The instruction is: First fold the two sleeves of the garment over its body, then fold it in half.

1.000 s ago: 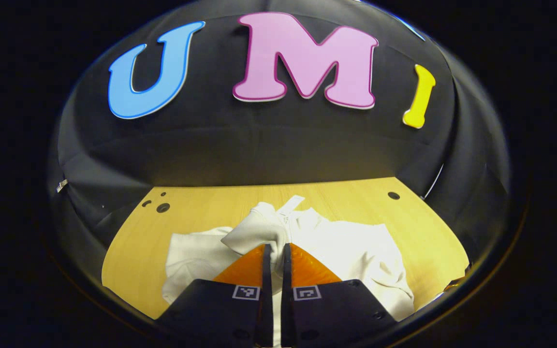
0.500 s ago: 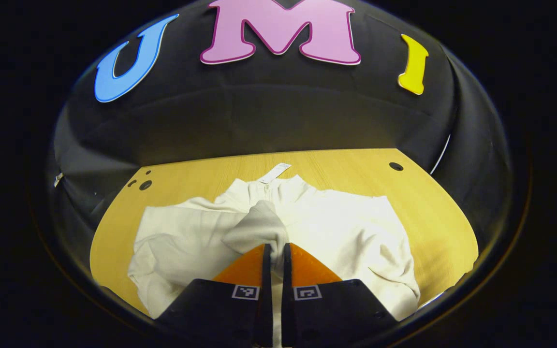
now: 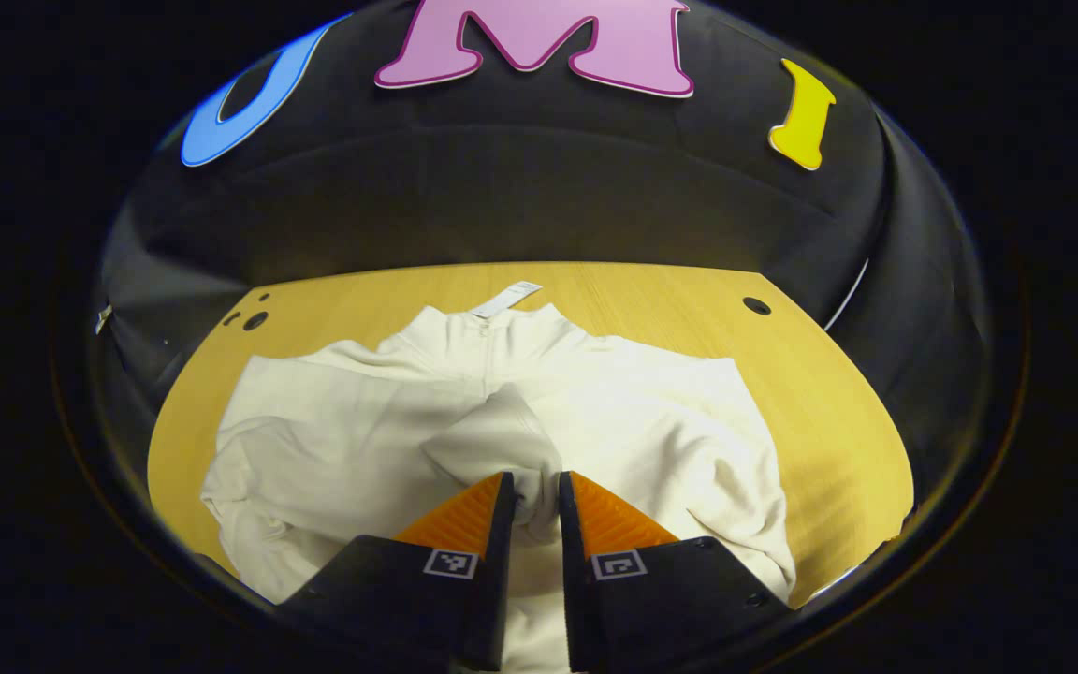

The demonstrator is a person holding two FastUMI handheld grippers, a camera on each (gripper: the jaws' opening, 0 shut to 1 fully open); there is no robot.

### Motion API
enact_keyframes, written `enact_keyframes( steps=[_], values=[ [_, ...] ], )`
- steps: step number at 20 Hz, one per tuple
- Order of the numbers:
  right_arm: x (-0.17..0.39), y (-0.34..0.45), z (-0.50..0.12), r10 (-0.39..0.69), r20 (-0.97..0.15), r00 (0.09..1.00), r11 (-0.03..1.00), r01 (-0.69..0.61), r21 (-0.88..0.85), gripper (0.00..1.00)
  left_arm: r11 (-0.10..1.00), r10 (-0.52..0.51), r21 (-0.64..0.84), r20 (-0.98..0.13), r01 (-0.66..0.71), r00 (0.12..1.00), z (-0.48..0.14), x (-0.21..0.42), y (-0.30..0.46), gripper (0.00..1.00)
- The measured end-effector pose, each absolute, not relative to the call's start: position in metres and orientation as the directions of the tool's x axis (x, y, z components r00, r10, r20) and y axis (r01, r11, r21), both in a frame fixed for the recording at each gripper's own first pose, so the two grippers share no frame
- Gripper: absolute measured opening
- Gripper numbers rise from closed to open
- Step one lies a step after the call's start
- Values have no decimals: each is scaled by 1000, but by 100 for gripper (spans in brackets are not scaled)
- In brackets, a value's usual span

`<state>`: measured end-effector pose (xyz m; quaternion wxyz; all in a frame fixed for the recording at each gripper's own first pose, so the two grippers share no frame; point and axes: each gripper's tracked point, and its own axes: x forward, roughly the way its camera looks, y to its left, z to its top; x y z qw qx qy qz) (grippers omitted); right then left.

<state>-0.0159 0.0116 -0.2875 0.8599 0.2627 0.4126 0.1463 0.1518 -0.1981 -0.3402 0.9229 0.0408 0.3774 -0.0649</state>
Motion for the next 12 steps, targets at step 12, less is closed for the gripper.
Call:
enact_keyframes(
  steps=[12],
  values=[
    [-28,37,-283,457,-646,612,838,-54,543,68,926,-204,74,-725,369,658,-322,75,-211,63]
  ],
)
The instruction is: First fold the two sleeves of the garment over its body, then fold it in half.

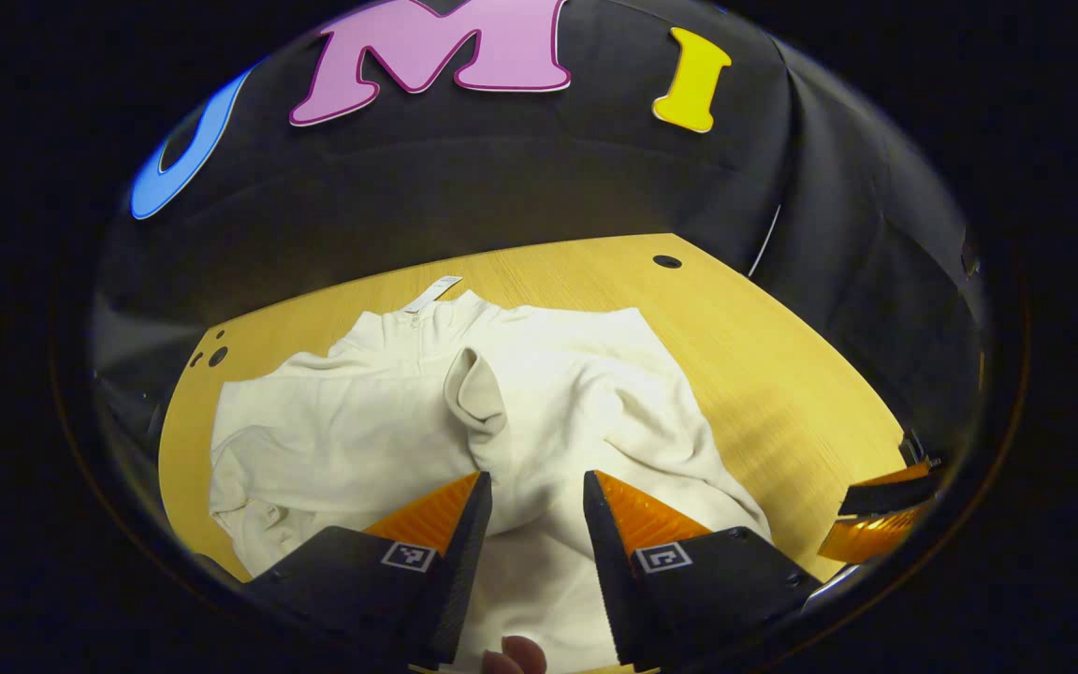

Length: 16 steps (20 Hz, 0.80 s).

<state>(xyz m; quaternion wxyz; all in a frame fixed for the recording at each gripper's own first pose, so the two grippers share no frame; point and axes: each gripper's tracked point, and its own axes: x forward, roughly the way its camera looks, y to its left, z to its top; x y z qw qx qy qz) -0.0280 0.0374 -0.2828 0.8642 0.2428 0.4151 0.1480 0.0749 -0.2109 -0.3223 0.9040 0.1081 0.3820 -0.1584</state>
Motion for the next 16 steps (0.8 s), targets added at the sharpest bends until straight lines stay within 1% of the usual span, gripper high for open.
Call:
enact_keyframes(
  steps=[2,5,6,7,9,12,16],
  values=[
    [-33,41,-284,452,-656,605,847,-59,529,75,932,-191,74,-733,356,653,-317,59,-190,63],
    [-44,44,-289,437,-683,586,865,-64,498,79,944,-173,67,-734,324,656,-306,31,-154,63],
    [-48,45,-291,432,-693,578,869,-63,490,84,949,-163,65,-735,308,658,-302,24,-141,63],
    [-53,46,-294,427,-702,570,873,-59,483,86,955,-154,60,-738,291,657,-299,16,-127,63],
    [-60,50,-300,420,-724,547,877,-41,478,86,966,-129,53,-751,253,648,-297,1,-101,63],
    [-69,56,-310,411,-751,517,886,-32,462,92,977,-80,63,-778,204,623,-297,-22,-60,63],
    [-83,60,-323,384,-792,475,907,-35,419,92,990,-2,80,-811,115,584,-309,-47,-6,63]
  ],
)
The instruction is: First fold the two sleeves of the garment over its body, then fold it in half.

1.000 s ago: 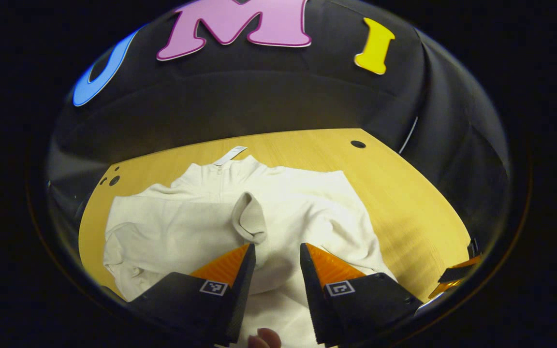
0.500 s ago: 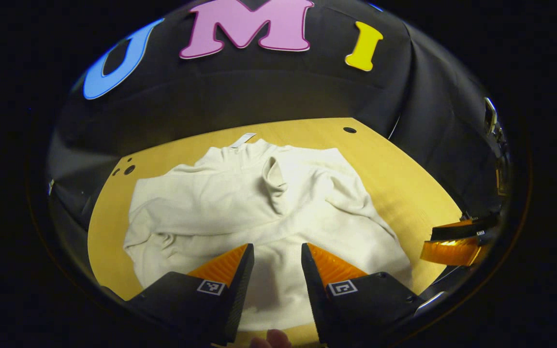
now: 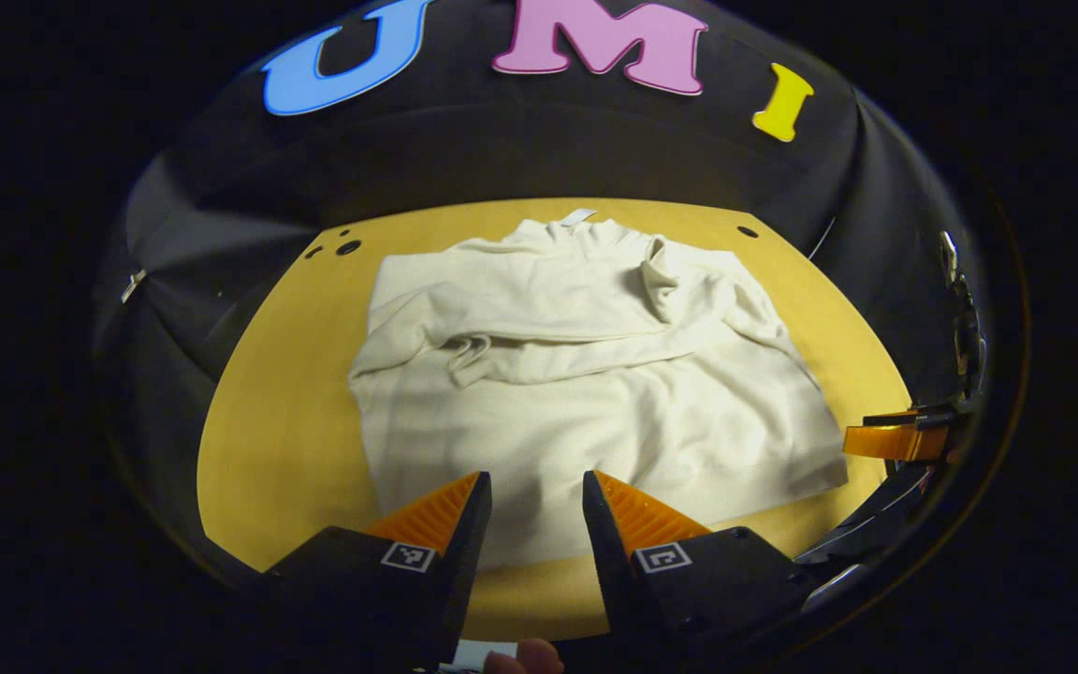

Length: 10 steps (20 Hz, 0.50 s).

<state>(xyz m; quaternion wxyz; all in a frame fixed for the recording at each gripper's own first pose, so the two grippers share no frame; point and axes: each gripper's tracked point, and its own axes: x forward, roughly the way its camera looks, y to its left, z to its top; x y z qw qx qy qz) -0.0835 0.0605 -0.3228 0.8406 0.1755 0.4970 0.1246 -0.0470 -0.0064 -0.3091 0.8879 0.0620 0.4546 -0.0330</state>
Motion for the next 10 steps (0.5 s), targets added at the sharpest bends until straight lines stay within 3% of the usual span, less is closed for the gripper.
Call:
enact_keyframes(
  steps=[5,10],
  values=[
    [-87,60,-339,332,-833,442,931,-15,363,92,993,101,116,-832,-8,546,-326,-62,48,63],
    [-87,66,-351,325,-846,423,934,-4,356,92,988,146,153,-851,-28,505,-351,-65,70,63]
  ],
)
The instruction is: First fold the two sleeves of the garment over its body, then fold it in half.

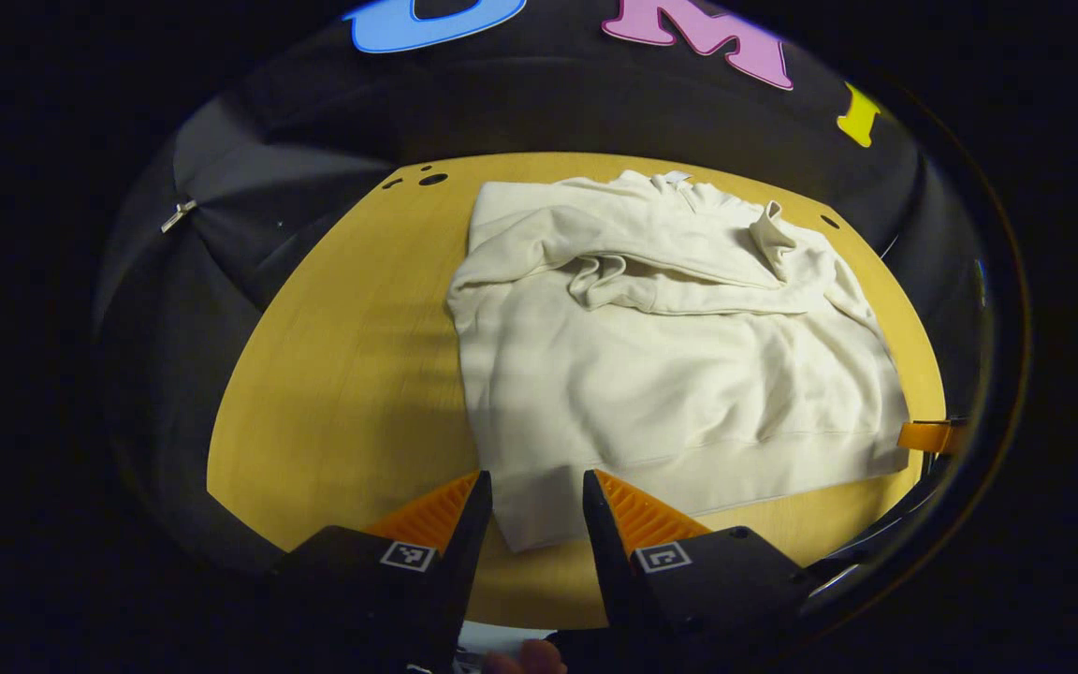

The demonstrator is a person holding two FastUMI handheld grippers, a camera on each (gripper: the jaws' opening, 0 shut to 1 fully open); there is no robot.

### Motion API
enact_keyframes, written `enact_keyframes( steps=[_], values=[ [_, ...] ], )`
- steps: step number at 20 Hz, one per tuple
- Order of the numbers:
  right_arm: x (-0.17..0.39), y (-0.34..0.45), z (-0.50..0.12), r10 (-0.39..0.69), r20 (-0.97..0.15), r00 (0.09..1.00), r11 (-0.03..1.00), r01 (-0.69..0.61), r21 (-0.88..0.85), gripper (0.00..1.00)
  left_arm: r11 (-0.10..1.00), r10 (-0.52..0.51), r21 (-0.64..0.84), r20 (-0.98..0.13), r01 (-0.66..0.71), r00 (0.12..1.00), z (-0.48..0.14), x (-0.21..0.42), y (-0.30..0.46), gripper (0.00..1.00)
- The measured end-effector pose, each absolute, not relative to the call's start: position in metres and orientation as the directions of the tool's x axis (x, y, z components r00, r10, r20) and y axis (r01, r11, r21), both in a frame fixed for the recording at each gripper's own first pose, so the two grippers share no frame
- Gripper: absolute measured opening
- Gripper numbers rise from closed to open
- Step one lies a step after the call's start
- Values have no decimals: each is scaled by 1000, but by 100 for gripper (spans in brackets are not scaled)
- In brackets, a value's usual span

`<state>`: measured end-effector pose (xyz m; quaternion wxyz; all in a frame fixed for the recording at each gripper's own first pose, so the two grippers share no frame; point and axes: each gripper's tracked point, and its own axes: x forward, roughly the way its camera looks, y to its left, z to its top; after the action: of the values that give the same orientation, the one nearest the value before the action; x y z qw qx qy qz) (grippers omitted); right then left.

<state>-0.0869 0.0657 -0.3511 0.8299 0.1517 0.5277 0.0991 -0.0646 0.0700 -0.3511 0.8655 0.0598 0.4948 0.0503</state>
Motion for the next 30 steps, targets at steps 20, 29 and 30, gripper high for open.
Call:
enact_keyframes(
  steps=[20,29,30],
  values=[
    [-87,93,-362,379,-836,398,922,-243,302,8,985,42,114,-888,131,458,-376,-66,50,6],
    [-71,84,-314,443,-801,402,896,-205,393,8,989,-88,-38,-930,145,357,-342,-64,46,6],
    [-67,84,-306,449,-792,414,894,-196,404,8,989,-101,-53,-928,140,359,-334,-60,44,5]
  ],
)
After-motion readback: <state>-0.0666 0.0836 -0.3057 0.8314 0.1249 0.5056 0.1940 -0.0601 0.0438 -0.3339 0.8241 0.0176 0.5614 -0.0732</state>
